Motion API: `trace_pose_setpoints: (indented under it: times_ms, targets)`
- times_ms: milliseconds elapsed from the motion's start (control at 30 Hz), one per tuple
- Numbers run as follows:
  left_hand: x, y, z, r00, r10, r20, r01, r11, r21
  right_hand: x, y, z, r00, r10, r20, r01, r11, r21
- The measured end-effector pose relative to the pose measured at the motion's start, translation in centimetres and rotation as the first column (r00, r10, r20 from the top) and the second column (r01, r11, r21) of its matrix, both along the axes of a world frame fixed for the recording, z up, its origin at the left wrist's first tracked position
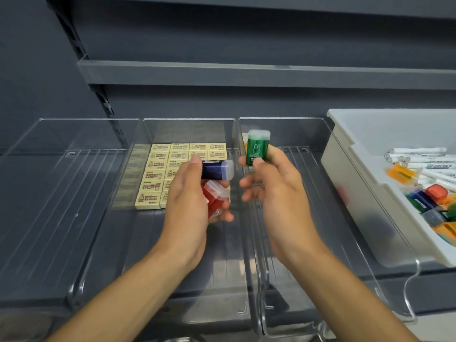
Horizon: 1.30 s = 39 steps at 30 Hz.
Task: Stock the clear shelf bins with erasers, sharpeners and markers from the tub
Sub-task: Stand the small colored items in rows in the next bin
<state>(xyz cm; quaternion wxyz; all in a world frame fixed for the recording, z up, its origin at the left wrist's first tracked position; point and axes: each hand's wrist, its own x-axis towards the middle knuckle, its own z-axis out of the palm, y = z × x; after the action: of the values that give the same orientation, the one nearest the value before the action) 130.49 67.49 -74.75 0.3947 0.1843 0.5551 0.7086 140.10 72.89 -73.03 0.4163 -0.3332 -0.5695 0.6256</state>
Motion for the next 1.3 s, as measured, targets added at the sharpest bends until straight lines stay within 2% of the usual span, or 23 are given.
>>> trace_pose_setpoints:
  times_ms: [100,200,367,500,667,767,933,1067,1167,1300]
  targets:
    - [0.0,-0.1,0.1,0.999,0.012,0.041,-0.012,1.0,-0.02,0.1,0.9,0.1,0.999,-0.029,-0.015,0.029,0.999,0.015]
    - [0.0,0.0,0.2,0.997,0.02,0.078,-0.019,1.0,-0.018,0.4,2.8,-0.2,0.991,-0.13,0.005,0.13,0.99,0.057]
    - [0.7,0.0,0.2,0.996,0.014,0.091,-0.011,0.999,-0.03,0.1,6.9,-3.1,0.95,-0.222,0.221,0.229,0.974,-0.005]
    - [0.8,0.3,0.4,0.995,0.016,0.102,-0.013,0.999,-0.029,0.0,9.2,-5.3,0.864,-0.292,0.411,0.277,0.956,0.098]
    - [0.6,0.7,0.6,0.995,0.011,0.098,-0.009,1.0,-0.027,-0.6,11.8,-6.1,0.776,-0.338,0.533,0.301,0.94,0.158]
    - [0.3,0.8,0.4,0.996,0.009,0.088,-0.006,0.999,-0.037,-1.1,12.7,-6.3,0.682,-0.388,0.62,0.239,0.92,0.312]
    - [-0.6,1.3,-0.5,0.997,0.031,0.072,-0.027,0.998,-0.051,-1.6,14.2,-7.0,0.629,-0.445,0.638,0.125,0.867,0.481]
    - [-1.4,1.4,-1.1,0.996,0.049,0.069,-0.045,0.997,-0.058,-1.6,14.5,-7.0,0.594,-0.495,0.635,0.115,0.833,0.542]
    - [-1.7,1.4,-1.5,0.995,0.061,0.075,-0.056,0.996,-0.068,-1.5,14.3,-6.7,0.578,-0.5,0.644,0.126,0.835,0.535]
    - [-1.9,1.4,-1.9,0.997,0.047,0.057,-0.043,0.997,-0.061,-1.7,14.1,-6.0,0.607,-0.439,0.662,0.179,0.888,0.424]
